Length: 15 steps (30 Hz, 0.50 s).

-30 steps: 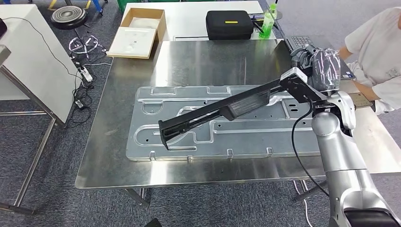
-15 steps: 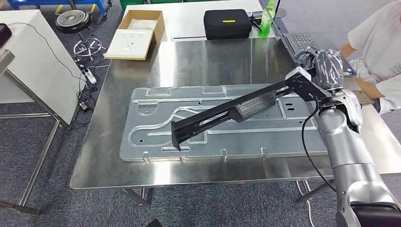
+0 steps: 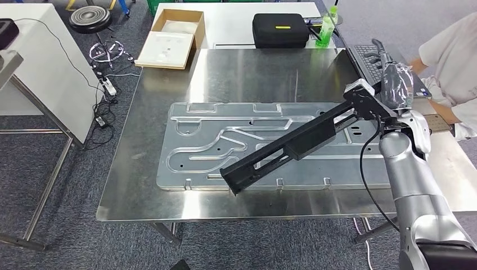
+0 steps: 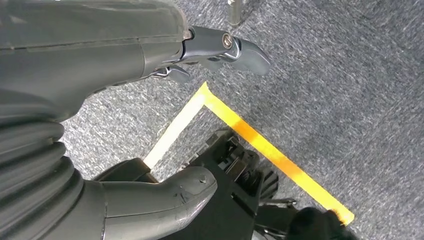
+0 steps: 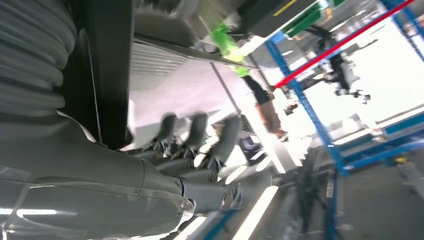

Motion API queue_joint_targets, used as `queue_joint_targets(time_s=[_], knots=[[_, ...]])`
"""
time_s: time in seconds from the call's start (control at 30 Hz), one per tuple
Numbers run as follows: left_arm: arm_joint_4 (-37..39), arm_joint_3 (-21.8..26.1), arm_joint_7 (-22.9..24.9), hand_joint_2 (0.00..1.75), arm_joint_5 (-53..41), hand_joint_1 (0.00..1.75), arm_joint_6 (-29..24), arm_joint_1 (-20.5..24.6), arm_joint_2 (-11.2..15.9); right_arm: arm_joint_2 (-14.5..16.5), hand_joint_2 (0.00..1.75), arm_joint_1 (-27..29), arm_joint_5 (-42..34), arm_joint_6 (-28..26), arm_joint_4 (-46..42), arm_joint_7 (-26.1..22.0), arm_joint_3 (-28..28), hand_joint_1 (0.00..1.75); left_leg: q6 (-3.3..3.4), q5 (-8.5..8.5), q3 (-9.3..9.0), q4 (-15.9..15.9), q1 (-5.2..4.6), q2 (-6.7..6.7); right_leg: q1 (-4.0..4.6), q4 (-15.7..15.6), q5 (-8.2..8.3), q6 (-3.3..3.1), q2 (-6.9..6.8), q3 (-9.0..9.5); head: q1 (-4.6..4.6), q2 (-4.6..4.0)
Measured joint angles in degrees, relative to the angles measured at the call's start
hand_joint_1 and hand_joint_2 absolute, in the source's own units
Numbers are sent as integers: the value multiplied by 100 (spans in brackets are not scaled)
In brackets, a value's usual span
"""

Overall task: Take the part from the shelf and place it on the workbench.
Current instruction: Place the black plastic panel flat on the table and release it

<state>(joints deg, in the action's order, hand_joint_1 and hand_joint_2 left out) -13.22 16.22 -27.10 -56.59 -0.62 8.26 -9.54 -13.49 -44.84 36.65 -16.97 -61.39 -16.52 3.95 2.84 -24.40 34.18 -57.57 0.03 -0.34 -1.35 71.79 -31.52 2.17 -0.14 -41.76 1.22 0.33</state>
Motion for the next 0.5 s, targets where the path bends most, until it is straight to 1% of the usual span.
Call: queue_joint_targets(time_s=[0.03, 0.07, 0.1, 0.13, 0.17, 0.2, 0.23, 0.27, 0.33, 0.37, 0.4, 0.43, 0.5], knots=[[0, 0, -1, 87, -1, 0, -4, -4, 1, 0, 175, 23, -16, -21, 22, 13, -32, 0, 4, -7, 1, -10, -5, -3, 0, 235, -44, 9, 3, -124, 0, 0], [0, 0, -1, 44, -1, 0, -7, -8, 2, 0, 175, 42, -30, -38, 44, 25, -56, 0, 6, -18, 1, -24, -8, -6, -1, 281, 12, 14, 4, -162, -1, 0], [0, 0, -1, 0, -1, 0, -9, -10, 2, 1, 175, 53, -38, -52, 59, 33, -73, 0, 0, -33, 1, -46, -7, -11, -4, 91, 173, 15, 3, -79, -1, 0], [0, 0, -1, 0, -1, 0, -11, -9, 2, 1, 175, 56, -44, -70, 70, 43, -90, 0, -13, -58, 2, -77, -6, -15, -10, -274, 380, 13, 3, 97, 0, 0], [0, 0, -1, 0, 0, 0, -14, -7, 2, 3, 175, 52, -50, -98, 79, 58, -110, 0, -36, -86, 11, -113, -15, -20, -5, -642, 521, 5, 3, 279, 0, 0], [0, 0, -1, 0, 1, 0, -19, -5, 3, 6, 175, 47, -57, -134, 84, 80, -136, 0, -61, -111, 24, -149, -25, -27, 0, -938, 620, -15, 8, 423, -1, 0], [0, 0, -1, 0, 1, 0, -25, -4, 4, 10, 175, 46, -64, -178, 93, 117, -169, 0, -86, -127, 36, -172, -36, -33, 9, -1100, 646, -39, 11, 499, -1, 0], [0, 0, 1, 0, 1, 0, -31, -4, 6, 16, 175, 46, -72, -221, 105, 160, -203, 0, -109, -132, 46, -177, -45, -38, 23, -1133, 621, -68, 15, 509, -2, 0], [0, 0, 2, 0, 2, 0, -39, -9, 8, 31, 175, 49, -84, -280, 131, 239, -278, 0, -154, -144, 52, -175, -43, -40, 12, -1153, 639, -133, 15, 506, -3, 0], [0, 0, 2, 0, 4, 0, -42, -11, 9, 38, 175, 47, -89, -296, 139, 264, -306, 0, -182, -191, 70, -223, -40, -34, 3, -1169, 648, -169, 12, 514, -4, 0], [0, 0, 2, 0, 5, 0, -44, -10, 9, 47, 175, 43, -93, -306, 143, 279, -328, 0, -210, -291, 128, -362, -36, -27, -8, -1187, 657, -206, 8, 523, -4, 0], [0, 0, 2, 0, 7, 0, -45, -9, 10, 58, 175, 40, -98, -315, 145, 286, -345, 0, -236, -445, 239, -619, -26, -19, -10, -1197, 662, -232, 3, 531, -4, 0], [0, 0, 3, 0, 8, 0, -48, -12, 10, 81, 175, 38, -108, -331, 161, 303, -379, 0, -270, -785, 577, -1355, -9, -11, 1, -1199, 661, -257, 0, 532, -4, 0]])
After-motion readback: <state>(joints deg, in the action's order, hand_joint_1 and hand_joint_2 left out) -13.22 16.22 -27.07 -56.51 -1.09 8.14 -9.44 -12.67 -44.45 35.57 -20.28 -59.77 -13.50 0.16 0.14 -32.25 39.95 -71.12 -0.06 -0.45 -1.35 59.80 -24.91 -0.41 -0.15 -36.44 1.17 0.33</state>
